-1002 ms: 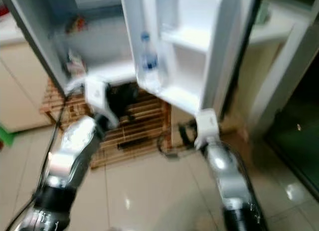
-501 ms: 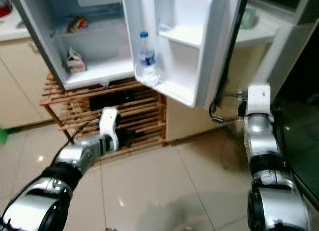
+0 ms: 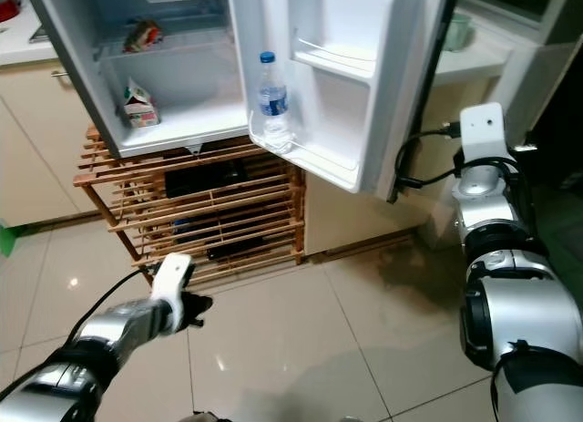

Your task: Restocking fridge

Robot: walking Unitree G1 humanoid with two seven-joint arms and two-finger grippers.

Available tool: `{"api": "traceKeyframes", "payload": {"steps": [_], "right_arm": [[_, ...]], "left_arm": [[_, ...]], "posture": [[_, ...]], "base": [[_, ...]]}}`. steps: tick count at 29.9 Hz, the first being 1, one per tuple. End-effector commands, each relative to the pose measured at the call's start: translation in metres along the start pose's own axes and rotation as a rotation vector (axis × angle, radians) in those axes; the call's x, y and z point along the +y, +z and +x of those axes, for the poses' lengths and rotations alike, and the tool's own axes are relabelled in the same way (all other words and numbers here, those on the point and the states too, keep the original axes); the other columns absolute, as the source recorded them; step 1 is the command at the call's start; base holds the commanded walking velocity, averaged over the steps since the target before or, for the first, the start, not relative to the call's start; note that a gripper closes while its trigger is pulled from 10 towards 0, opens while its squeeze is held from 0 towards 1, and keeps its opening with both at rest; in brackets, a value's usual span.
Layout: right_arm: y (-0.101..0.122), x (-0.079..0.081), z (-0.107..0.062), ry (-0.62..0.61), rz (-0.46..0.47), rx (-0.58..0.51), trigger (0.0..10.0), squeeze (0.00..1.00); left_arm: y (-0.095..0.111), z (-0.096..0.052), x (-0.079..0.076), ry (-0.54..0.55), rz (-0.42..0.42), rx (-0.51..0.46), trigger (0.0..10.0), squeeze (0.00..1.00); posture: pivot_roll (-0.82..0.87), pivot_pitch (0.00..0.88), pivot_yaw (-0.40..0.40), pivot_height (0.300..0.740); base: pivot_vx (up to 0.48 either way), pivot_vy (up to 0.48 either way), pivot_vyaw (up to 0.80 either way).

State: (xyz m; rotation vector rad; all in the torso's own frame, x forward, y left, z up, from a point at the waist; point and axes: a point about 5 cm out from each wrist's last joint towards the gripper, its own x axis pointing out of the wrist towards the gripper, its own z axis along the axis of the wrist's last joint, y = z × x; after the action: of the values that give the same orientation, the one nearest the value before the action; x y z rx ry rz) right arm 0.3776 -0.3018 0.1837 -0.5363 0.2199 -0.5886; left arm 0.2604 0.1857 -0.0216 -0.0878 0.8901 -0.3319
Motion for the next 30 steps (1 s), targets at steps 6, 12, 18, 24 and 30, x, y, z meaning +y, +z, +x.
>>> {"api": "traceKeyframes", "payload": {"steps": [6,12,18,24,30], "right_arm": [[0.044,0.008,0.0,0.073,0.118,-0.121,10.0,0.0],[0.061,0.028,-0.007,0.186,0.212,-0.146,10.0,0.0],[0.08,0.048,-0.017,0.296,0.356,-0.184,10.0,0.0],[0.107,0.078,-0.037,0.48,0.434,-0.306,10.0,0.0],[0.134,0.115,-0.076,0.893,0.726,-0.397,10.0,0.0]], "left_arm": [[-0.009,-0.012,-0.006,-0.02,0.076,-0.028,10.0,0.0],[-0.015,-0.02,-0.019,-0.044,0.104,-0.034,10.0,0.0],[-0.018,-0.022,-0.022,-0.025,0.072,-0.037,10.0,0.0],[-0.013,-0.017,-0.032,-0.041,0.059,-0.045,10.0,0.0],[-0.004,-0.007,-0.043,-0.09,0.052,-0.049,10.0,0.0]], "posture": [[0.18,0.073,0.057,0.74],[0.18,0.093,0.045,0.74],[0.16,0.1,0.03,0.74],[0.1,0.091,0.03,0.74],[0.05,0.047,0.025,0.74]], "base": [[0.0,0.0,0.0],[0.0,0.0,0.0],[0.0,0.0,0.0],[0.0,0.0,0.0],[0.0,0.0,0.0]]}}
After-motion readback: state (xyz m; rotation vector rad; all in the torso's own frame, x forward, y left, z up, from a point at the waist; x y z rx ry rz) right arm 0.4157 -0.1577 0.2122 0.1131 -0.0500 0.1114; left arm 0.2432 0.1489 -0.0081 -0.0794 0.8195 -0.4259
